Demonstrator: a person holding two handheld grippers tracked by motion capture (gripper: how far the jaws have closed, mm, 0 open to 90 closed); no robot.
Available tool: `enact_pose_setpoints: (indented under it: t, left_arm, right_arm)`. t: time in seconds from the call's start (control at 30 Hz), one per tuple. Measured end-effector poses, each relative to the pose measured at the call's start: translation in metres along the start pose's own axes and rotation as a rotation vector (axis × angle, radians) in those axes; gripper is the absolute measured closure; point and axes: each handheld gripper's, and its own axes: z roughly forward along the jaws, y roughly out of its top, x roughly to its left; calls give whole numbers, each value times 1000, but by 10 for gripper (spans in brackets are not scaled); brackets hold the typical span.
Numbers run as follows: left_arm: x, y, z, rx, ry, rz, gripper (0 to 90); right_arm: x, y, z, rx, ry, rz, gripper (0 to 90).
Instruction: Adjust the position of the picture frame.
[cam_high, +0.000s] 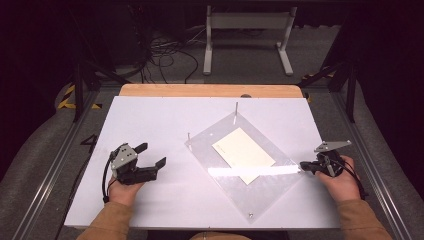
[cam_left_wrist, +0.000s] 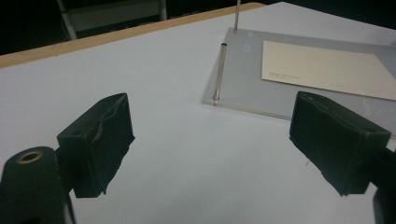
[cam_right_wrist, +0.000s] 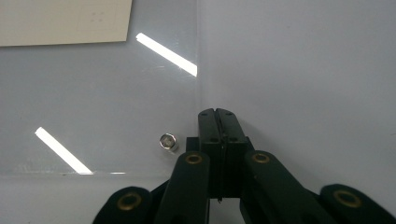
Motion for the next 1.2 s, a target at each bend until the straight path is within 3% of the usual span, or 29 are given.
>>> enact_pose_setpoints:
  t: [0.13, 0.33, 0.43, 1.07, 1.2]
  left_arm:
    - [0, 0, 0, 5, -1, 2, 136]
    - [1, 0, 0, 0, 1, -11, 135]
    - [1, 0, -1, 2, -1, -11, 134]
    - [1, 1, 5, 16, 1, -17, 133]
    - [1, 3, 5, 12, 3, -14, 131]
  right_arm:
    - [9, 0, 0, 15, 32, 13, 900]
    - [33, 1, 2, 38, 98, -18, 900]
    - [44, 1, 4, 47, 153, -31, 900]
    - [101, 8, 19, 61, 367, -191, 899]
    - [101, 14, 19, 38, 399, -220, 897]
